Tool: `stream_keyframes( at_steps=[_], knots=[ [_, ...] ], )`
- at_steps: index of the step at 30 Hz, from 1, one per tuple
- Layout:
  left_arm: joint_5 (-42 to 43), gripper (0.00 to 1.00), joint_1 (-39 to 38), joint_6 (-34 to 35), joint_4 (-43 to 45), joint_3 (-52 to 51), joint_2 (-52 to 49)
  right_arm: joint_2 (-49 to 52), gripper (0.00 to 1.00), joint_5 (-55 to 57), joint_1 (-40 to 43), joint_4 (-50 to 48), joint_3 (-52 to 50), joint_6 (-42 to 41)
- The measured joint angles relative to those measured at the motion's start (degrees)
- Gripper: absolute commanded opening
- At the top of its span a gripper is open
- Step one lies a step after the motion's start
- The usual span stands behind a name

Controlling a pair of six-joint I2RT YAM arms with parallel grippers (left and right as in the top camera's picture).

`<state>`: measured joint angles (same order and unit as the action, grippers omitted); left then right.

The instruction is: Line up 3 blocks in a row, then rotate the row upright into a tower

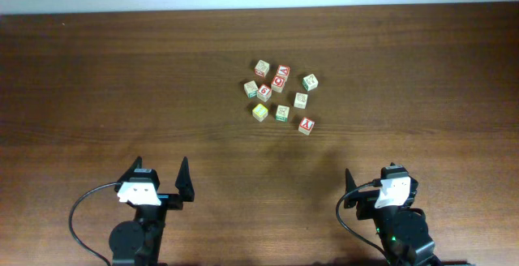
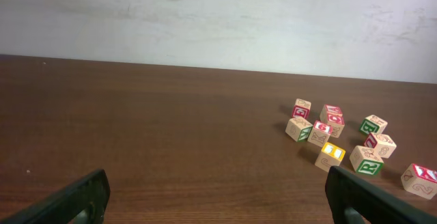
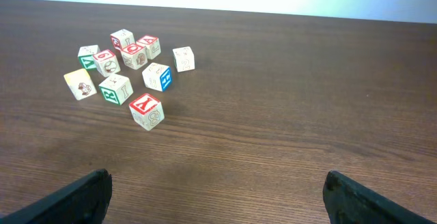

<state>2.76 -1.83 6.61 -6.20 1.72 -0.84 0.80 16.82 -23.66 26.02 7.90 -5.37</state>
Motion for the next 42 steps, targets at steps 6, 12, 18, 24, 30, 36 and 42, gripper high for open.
stream_keyframes(
  at_steps=[6,12,18,24,30,36,42],
  knots=[
    [-0.02,0.99,0.0,0.0,0.0,0.0,0.0,0.0,0.99,0.0,0.0,0.0,0.0,0.02],
    [0.0,0.99,0.0,0.0,0.0,0.0,0.0,0.0,0.99,0.0,0.0,0.0,0.0,0.02],
    [0.0,0.99,0.0,0.0,0.0,0.0,0.0,0.0,0.99,1.31,0.0,0.04,0.0,0.04],
    [0.22,0.99,0.0,0.0,0.0,0.0,0.0,0.0,0.99,1.03,0.0,-2.29,-0.07,0.02],
    [2.86,0.99,0.0,0.0,-0.07,0.11,-0.2,0.07,0.99,-2.23,0.0,-3.58,3.02,2.32],
    [4.44,0.99,0.04,-0.04,-4.96,14.34,-16.48,18.36,0.99,-6.27,0.33,4.0,22.84,5.35],
    [6.49,0.99,0.09,-6.54,-31.43,52.94,-51.84,60.26,0.99,-16.33,0.81,19.34,57.59,6.05]
  ],
)
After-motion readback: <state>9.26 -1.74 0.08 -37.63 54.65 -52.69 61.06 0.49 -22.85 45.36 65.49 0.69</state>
